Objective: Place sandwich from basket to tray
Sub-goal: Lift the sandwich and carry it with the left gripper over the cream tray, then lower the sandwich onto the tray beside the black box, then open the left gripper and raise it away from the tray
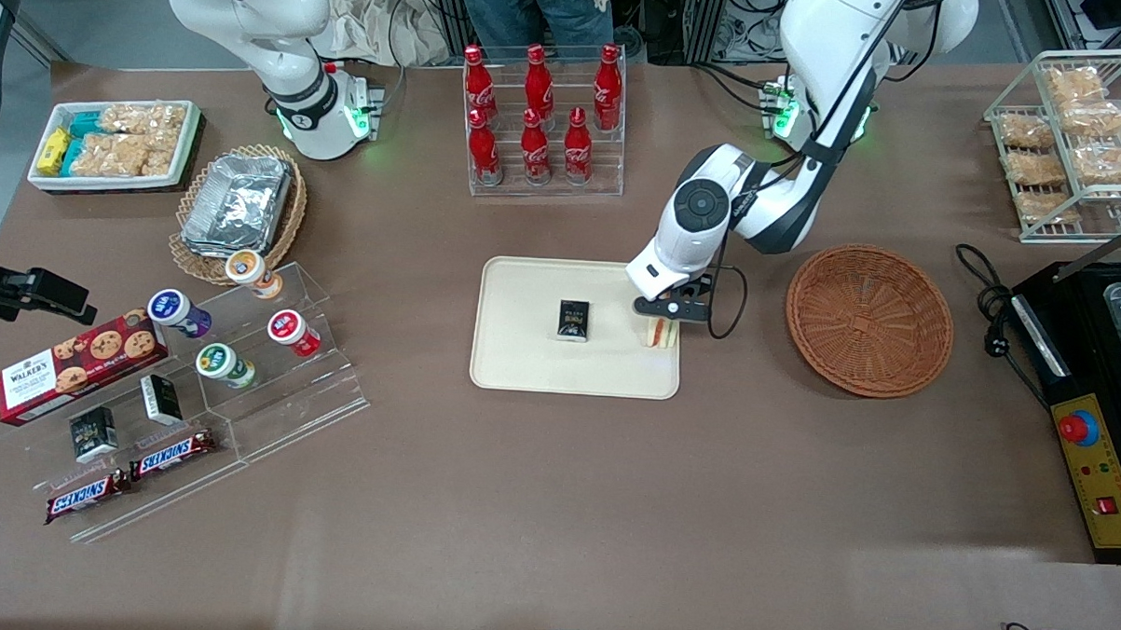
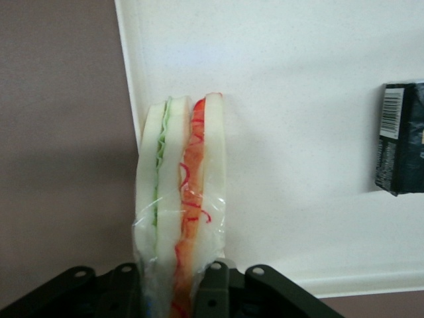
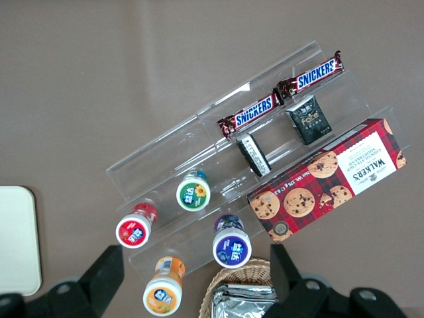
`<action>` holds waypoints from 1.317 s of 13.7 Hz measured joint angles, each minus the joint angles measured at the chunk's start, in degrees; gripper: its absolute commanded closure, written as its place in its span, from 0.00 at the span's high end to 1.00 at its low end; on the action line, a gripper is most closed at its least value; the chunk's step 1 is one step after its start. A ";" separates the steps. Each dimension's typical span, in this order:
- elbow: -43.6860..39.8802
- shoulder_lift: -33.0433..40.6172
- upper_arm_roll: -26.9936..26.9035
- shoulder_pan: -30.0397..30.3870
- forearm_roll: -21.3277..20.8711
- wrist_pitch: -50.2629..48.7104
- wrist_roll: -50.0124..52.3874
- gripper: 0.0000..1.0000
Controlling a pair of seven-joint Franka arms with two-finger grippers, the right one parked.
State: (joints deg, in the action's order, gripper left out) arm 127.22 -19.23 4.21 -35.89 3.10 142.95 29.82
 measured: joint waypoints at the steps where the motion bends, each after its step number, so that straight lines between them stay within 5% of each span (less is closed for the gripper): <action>1: -0.06 -0.16 0.00 -0.13 -0.38 0.16 0.00 1.00; 5: -3.01 -0.13 -0.46 -0.18 -0.78 -1.66 0.01 1.00; 9: -18.72 5.26 -3.60 1.27 -0.77 -23.23 0.16 1.00; 13: -33.95 10.54 -4.23 8.77 -0.74 -43.15 -1.14 1.00; 18: -36.18 19.02 -4.52 20.09 -0.73 -55.45 -13.08 1.00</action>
State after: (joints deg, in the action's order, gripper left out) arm 91.03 -0.21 -0.31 -15.81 2.37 87.51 16.74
